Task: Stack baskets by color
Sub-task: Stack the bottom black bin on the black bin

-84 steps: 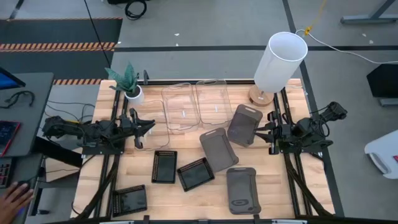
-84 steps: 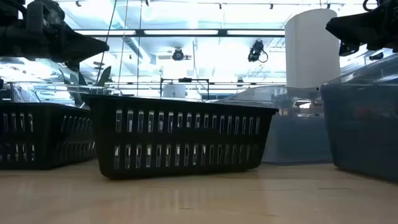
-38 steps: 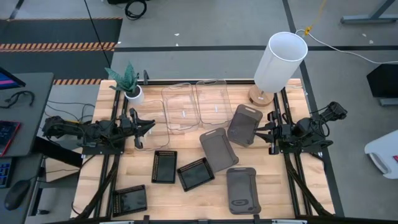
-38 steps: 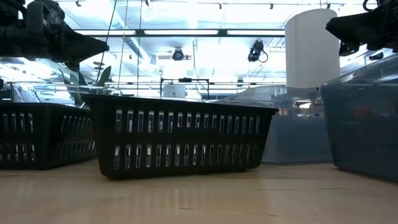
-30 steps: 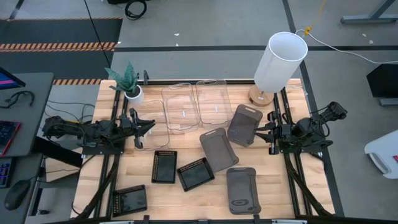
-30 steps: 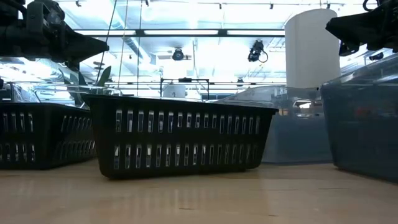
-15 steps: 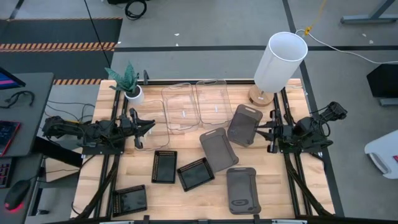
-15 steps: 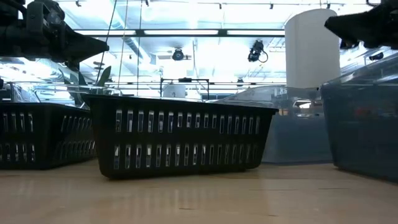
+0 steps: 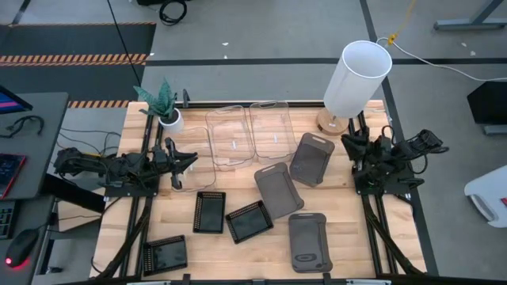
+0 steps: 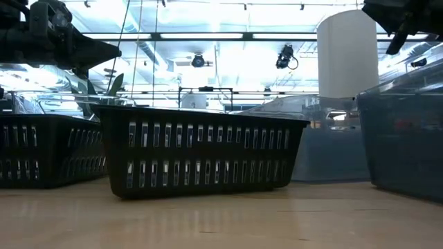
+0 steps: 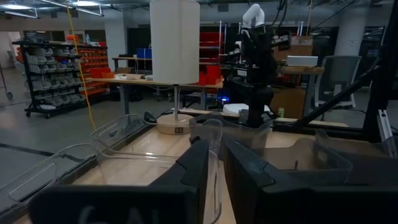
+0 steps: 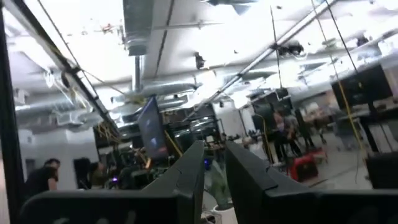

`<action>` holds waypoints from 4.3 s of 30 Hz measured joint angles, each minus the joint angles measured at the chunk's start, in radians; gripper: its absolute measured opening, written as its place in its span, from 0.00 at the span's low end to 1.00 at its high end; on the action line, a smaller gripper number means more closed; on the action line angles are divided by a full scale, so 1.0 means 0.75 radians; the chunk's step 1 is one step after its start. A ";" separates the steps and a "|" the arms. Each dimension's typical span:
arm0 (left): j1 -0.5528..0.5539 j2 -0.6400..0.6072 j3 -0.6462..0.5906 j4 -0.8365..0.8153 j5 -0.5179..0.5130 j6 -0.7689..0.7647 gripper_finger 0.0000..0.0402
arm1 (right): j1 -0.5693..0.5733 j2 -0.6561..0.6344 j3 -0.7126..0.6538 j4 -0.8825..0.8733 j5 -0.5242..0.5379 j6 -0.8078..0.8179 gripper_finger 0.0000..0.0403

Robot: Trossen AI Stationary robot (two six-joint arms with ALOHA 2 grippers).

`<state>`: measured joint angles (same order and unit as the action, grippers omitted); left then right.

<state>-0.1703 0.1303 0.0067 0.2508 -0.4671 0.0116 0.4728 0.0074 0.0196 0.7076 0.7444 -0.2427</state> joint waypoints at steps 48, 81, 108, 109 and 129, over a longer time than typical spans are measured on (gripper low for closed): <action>0.000 0.000 0.000 -0.001 0.000 0.000 0.15 | -0.297 0.618 0.468 -1.190 -0.140 0.789 0.13; 0.000 0.001 0.000 0.000 0.000 0.000 0.14 | -0.085 1.846 1.372 -2.071 -0.859 1.248 0.41; 0.000 0.001 0.000 0.016 0.000 0.000 0.13 | 0.076 2.156 1.364 -2.098 -1.020 1.405 0.41; 0.000 0.001 0.000 0.016 0.000 0.000 0.13 | 0.071 2.169 1.364 -2.098 -1.025 1.405 0.41; 0.000 0.001 0.000 0.017 0.001 0.000 0.13 | -0.015 2.254 1.363 -2.102 -1.191 1.283 0.03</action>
<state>-0.1703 0.1307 0.0063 0.2638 -0.4667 0.0116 0.4614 1.6981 1.0416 -0.8689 -0.1486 0.7196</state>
